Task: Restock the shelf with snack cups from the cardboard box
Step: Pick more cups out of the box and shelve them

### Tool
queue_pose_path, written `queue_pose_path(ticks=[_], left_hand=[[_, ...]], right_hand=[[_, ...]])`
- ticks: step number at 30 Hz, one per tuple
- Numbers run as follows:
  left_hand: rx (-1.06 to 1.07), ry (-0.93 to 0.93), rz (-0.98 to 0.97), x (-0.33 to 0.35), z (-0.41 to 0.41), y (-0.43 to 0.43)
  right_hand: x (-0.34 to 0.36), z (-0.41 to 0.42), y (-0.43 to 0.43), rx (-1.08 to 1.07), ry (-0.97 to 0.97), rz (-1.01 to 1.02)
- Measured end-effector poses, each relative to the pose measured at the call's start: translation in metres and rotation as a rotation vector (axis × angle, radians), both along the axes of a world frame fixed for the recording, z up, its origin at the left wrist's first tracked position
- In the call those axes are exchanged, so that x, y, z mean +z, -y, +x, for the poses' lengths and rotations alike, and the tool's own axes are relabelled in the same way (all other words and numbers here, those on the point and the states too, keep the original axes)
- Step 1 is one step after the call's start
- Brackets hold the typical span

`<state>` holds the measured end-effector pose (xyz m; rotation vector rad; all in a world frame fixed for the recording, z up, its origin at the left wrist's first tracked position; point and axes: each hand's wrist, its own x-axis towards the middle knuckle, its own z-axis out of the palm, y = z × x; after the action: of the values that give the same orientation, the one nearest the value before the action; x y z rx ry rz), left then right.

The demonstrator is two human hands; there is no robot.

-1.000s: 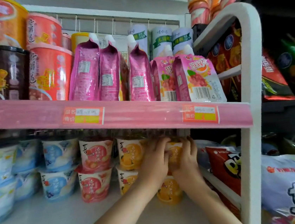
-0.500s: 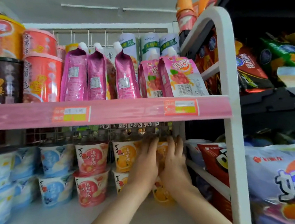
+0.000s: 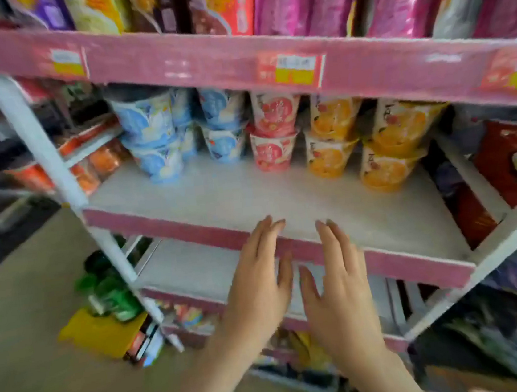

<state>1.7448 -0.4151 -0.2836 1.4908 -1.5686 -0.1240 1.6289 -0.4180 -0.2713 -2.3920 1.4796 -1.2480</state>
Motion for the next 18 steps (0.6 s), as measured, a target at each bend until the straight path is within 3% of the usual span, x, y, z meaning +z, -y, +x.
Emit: queue_pose_path(ticks=[5,8,18], left_hand=[[0.155,-0.137,0.302,-0.027,0.052,-0.110],[0.269,-0.269,0.459,-0.052,0.086,-0.154],[0.581,-0.384,0.983,-0.216,0.232,-0.276]], right_hand=[[-0.024,0.074,-0.078,0.234,0.013,0.429],[-0.053,0.124,-0.107,0.324,-0.067,0.590],[-0.206,0.282,-0.195,0.531,-0.379,1.059]])
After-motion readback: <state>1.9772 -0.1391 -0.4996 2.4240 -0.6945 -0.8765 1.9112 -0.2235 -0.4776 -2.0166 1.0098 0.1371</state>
